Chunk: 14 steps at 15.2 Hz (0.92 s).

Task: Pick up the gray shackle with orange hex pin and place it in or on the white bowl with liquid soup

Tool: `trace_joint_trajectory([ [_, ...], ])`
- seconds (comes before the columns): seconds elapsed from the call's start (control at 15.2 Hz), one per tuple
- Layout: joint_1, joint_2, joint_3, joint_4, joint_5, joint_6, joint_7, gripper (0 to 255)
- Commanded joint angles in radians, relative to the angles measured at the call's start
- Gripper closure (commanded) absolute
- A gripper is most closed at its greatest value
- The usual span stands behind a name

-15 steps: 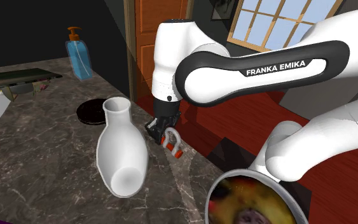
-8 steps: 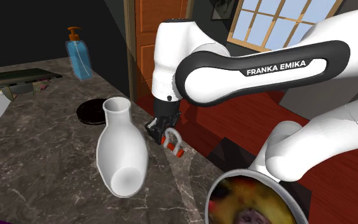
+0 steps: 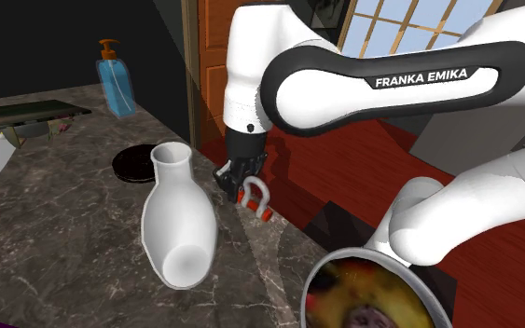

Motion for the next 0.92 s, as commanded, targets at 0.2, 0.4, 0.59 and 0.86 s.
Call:
trace_joint_trajectory([
  [0.2,-0.004,-0.005,-0.013,0.064,-0.009,-0.069,0.005,255],
  [0.4,-0.006,-0.006,-0.020,0.103,-0.014,-0.109,0.009,255],
  [0.59,-0.009,-0.004,-0.026,0.144,-0.019,-0.149,0.012,255],
  [0.86,-0.012,0.001,-0.033,0.201,-0.027,-0.200,0.018,255],
])
